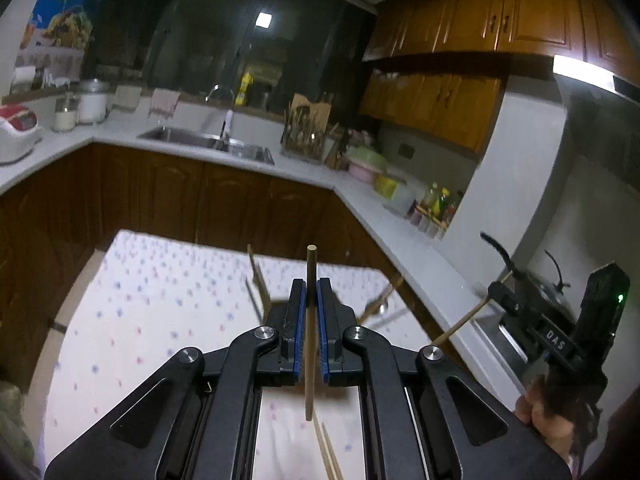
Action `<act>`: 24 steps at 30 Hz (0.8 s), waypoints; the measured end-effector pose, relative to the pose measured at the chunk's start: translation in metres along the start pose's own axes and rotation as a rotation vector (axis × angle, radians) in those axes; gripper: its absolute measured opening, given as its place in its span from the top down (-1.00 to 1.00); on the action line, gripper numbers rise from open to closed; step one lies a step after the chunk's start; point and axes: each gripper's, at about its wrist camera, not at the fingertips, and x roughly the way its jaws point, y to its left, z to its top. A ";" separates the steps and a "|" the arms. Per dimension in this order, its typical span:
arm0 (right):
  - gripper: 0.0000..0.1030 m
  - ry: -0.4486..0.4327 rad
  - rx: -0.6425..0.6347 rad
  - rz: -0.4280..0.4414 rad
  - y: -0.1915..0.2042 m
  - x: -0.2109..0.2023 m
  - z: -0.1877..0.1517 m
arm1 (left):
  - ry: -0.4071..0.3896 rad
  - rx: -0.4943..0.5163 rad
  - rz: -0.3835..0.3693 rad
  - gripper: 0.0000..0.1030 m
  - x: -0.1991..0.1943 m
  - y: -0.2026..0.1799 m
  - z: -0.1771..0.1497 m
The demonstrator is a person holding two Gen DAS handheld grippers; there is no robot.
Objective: Organize utensils
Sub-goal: 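Lift the wooden chopstick with the left tool while the right tool carries its chopstick to the holder, then lower both held wooden chopsticks into the holder from above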
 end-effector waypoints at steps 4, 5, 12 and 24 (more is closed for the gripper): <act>0.90 -0.033 0.035 0.005 -0.007 0.010 0.014 | -0.034 0.009 0.014 0.91 0.010 -0.003 0.017; 0.90 -0.047 0.042 0.000 -0.009 0.013 0.018 | -0.042 0.012 0.018 0.91 0.014 -0.004 0.021; 0.90 -0.071 0.068 -0.010 -0.016 0.037 0.029 | -0.081 0.027 0.065 0.91 0.038 -0.008 0.035; 0.90 0.021 0.044 -0.048 -0.017 0.081 -0.010 | -0.009 -0.040 0.137 0.91 0.092 0.025 -0.001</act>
